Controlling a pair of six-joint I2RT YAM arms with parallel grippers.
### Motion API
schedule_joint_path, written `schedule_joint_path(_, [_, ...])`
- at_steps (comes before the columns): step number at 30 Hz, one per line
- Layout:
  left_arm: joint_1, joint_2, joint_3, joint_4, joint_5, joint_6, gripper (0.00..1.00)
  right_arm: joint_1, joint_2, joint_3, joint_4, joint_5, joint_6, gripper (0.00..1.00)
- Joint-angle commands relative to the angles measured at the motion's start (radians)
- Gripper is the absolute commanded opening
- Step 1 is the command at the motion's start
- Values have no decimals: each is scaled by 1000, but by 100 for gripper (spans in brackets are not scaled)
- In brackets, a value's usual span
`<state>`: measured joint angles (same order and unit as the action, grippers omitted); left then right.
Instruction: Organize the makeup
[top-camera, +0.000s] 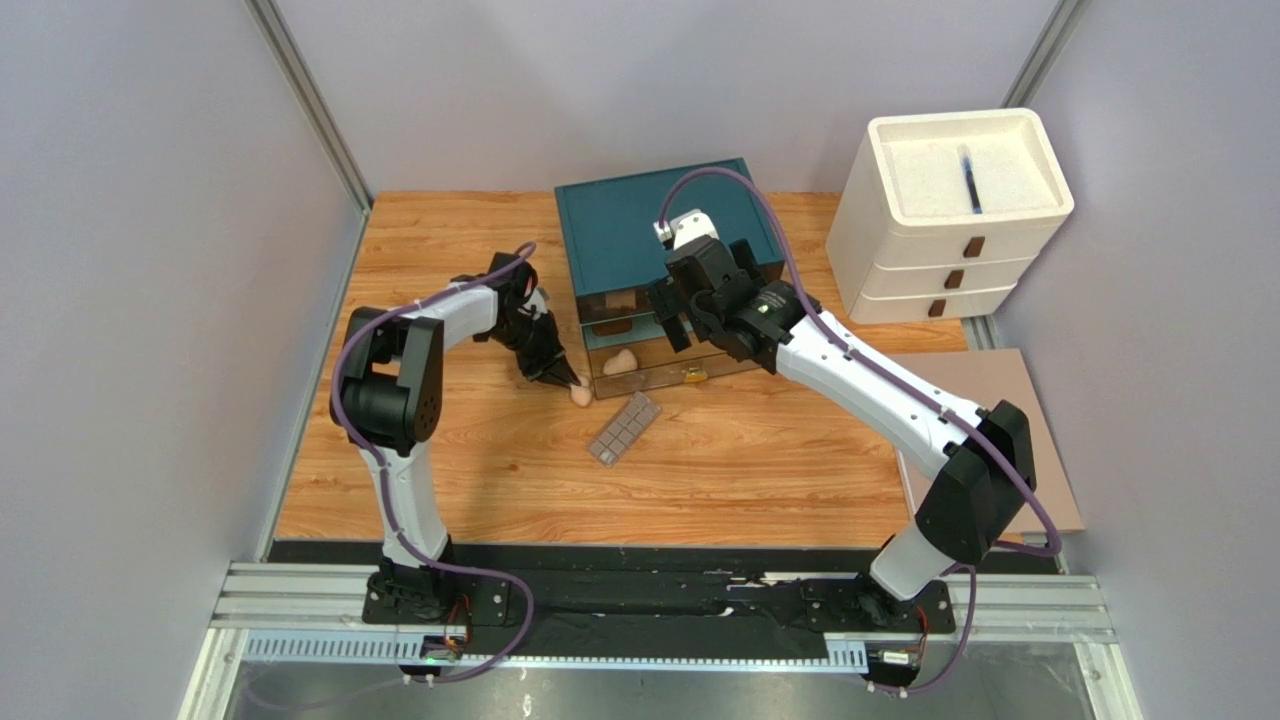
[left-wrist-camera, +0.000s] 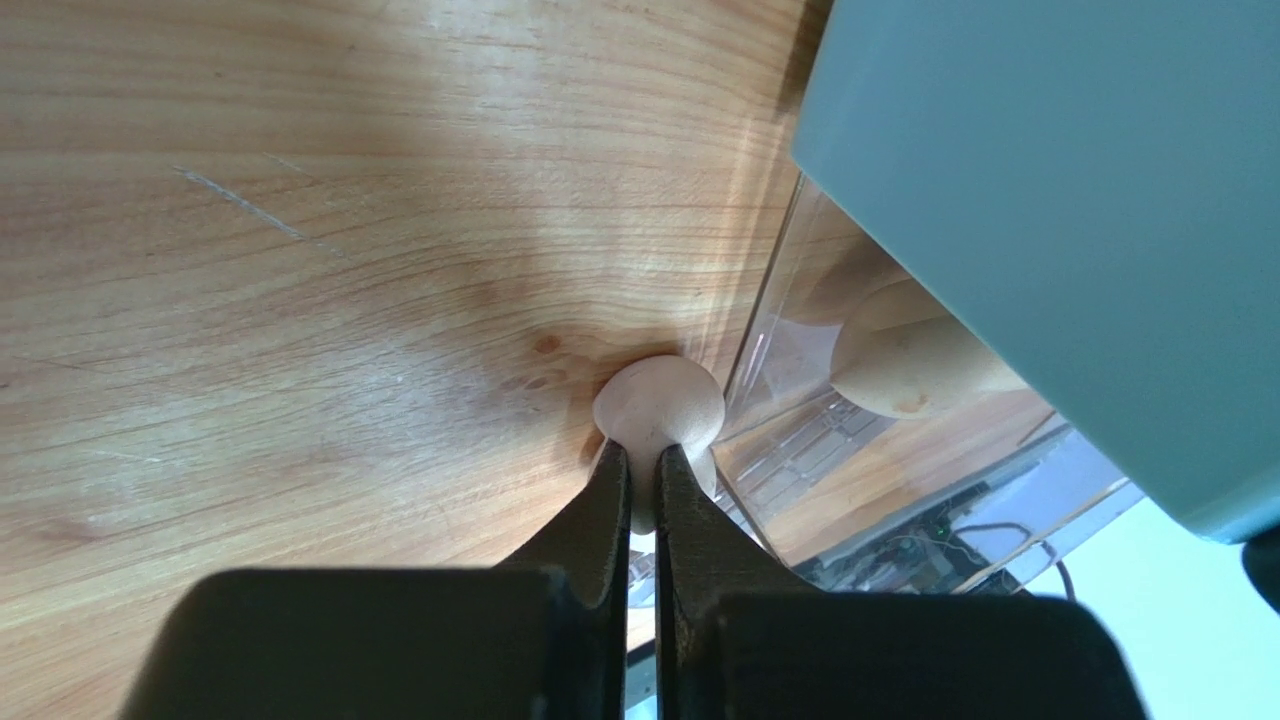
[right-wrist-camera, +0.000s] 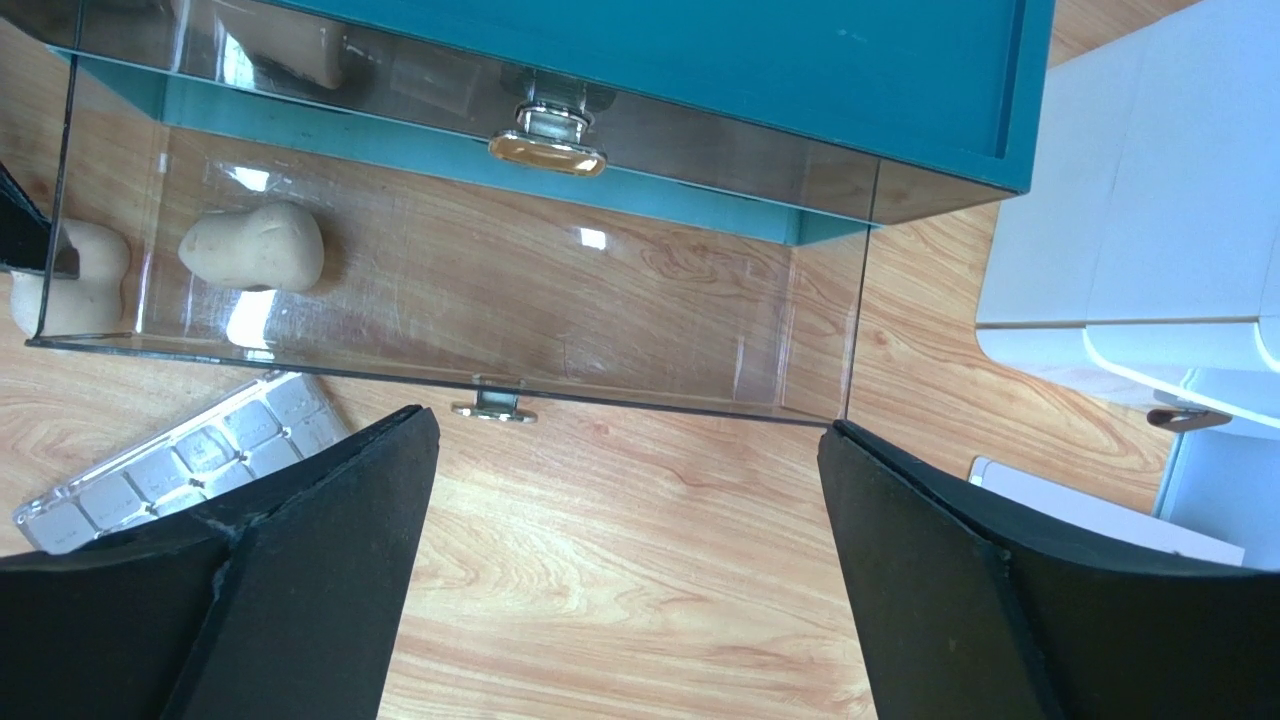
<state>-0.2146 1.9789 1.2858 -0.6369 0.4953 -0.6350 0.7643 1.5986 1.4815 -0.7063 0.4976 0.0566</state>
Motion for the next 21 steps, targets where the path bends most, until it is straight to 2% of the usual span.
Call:
schedule_joint_path(1, [-5, -37, -2, -35, -64, 43, 0, 1, -72, -9, 21, 22, 26, 100])
schedule_joint_path(6, [-3, -172, 20, -89, -80, 58, 0, 0, -103, -29, 24, 1, 60, 100])
schedule_joint_path(14, [-2, -394, 61, -115, -26, -12, 0, -20, -192, -176, 90, -160, 221, 100])
schedule_joint_path(18, [-11, -414, 82, -73, 29, -25, 0, -20, -235, -269, 140, -258, 285, 100])
schedule_joint_path(21, [-29, -376, 110, -67, 22, -11, 0, -22, -250, -300, 137, -275, 322, 100])
